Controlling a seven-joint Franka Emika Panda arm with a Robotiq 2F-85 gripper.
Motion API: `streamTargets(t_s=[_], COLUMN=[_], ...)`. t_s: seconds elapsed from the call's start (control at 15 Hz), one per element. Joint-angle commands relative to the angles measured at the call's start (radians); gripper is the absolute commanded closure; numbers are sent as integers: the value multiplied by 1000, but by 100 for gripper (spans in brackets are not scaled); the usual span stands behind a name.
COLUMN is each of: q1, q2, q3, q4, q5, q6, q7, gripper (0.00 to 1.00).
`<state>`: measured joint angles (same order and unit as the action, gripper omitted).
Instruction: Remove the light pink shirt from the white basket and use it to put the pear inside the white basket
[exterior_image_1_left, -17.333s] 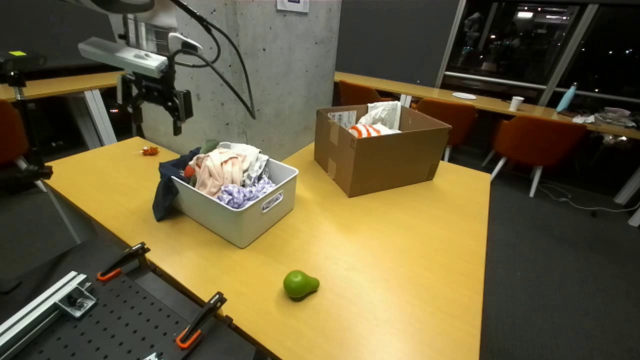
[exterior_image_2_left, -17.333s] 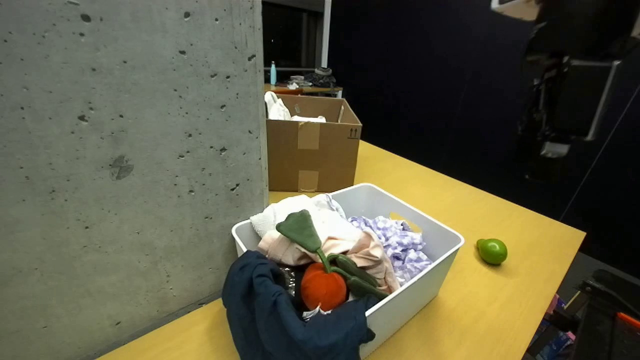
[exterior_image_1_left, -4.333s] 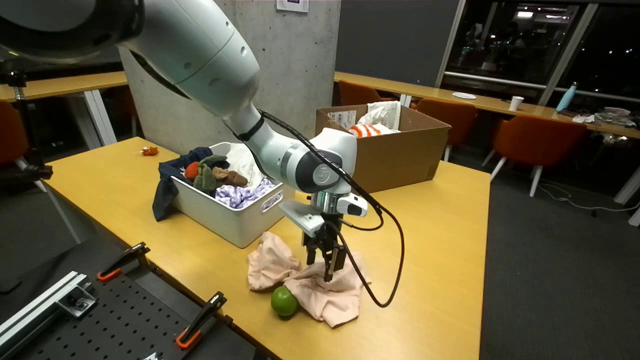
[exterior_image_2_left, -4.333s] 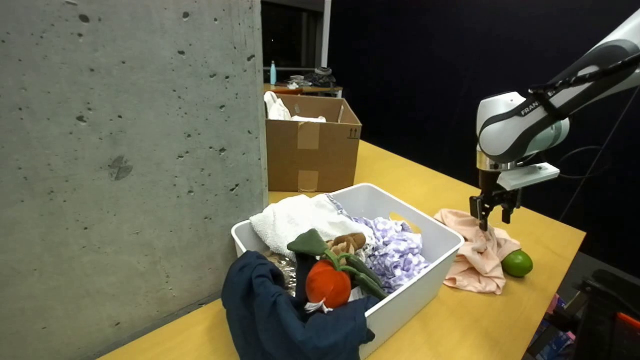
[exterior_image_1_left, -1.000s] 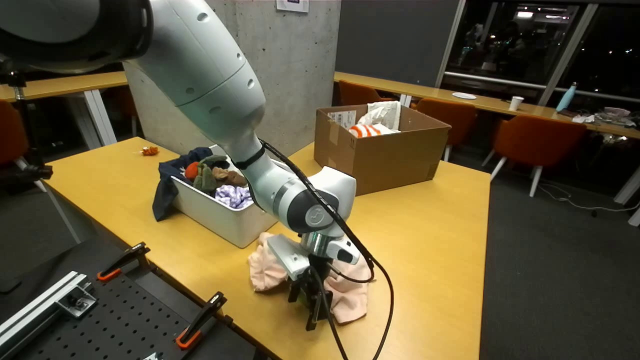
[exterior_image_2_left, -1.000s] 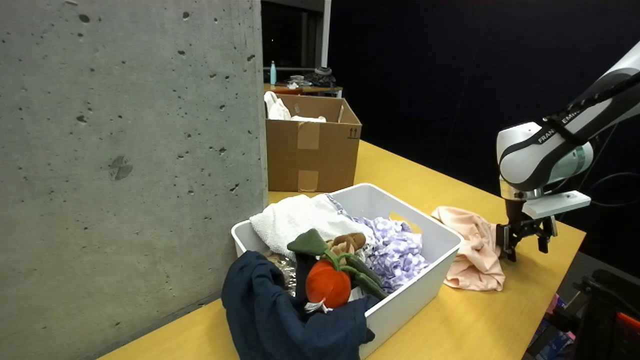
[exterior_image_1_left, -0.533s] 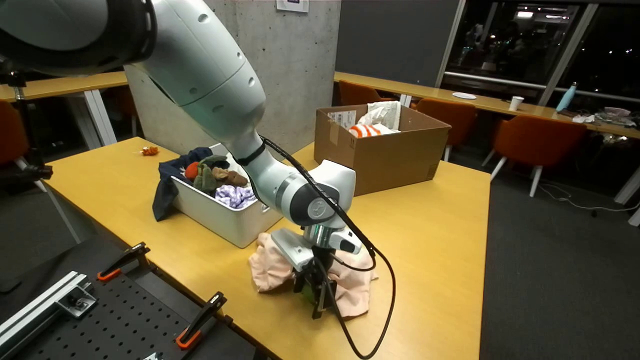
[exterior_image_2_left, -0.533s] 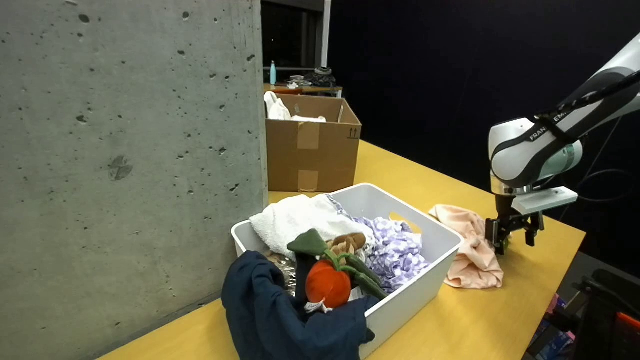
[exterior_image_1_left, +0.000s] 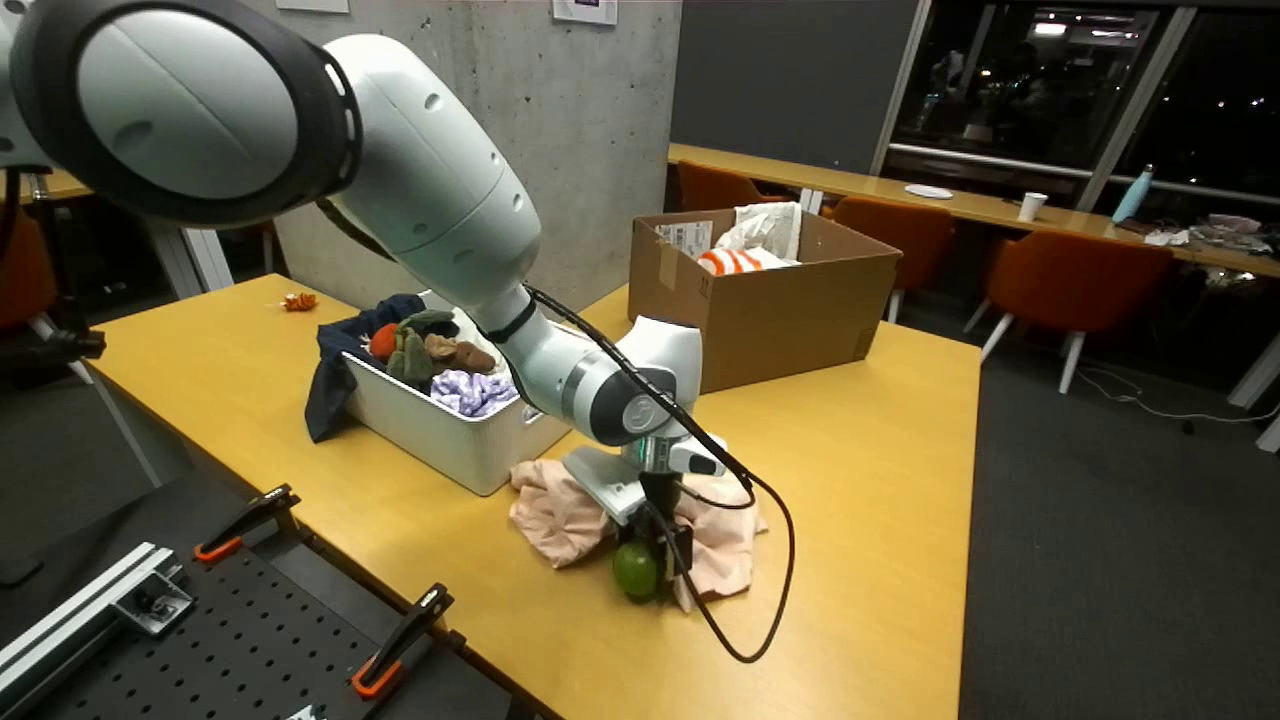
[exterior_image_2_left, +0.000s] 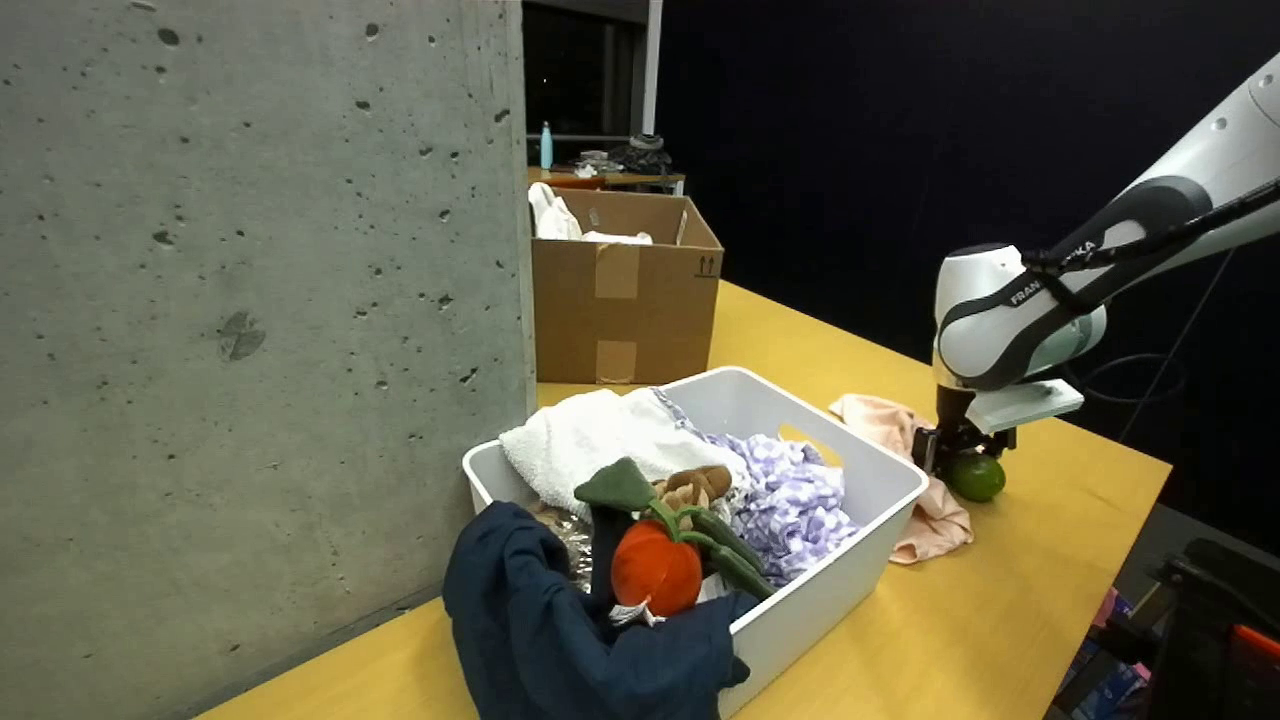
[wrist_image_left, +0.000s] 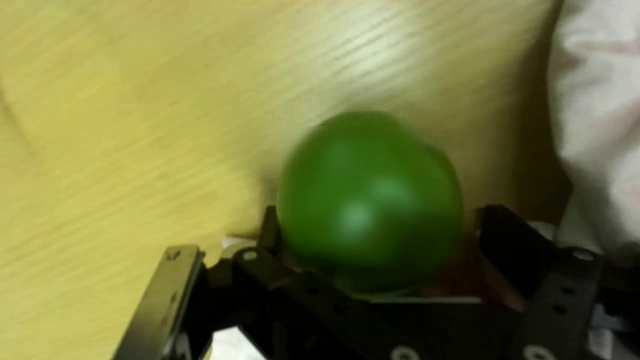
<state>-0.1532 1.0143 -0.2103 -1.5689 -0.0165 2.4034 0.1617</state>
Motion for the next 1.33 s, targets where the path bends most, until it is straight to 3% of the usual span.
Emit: streamTargets(t_s=[0.0, 0.4, 0.73, 0.93, 1.27], q1=[21, 52, 62, 78, 60], q2=[44, 12, -108, -222, -300], q3=[8, 8, 6, -31, -27], q4=[92, 77, -87, -209, -251], q5=[-10, -11, -16, -34, -21], q6=[24, 14, 40, 107, 191], q7=[7, 3, -13, 10, 4], gripper=[0, 0, 0, 0, 0])
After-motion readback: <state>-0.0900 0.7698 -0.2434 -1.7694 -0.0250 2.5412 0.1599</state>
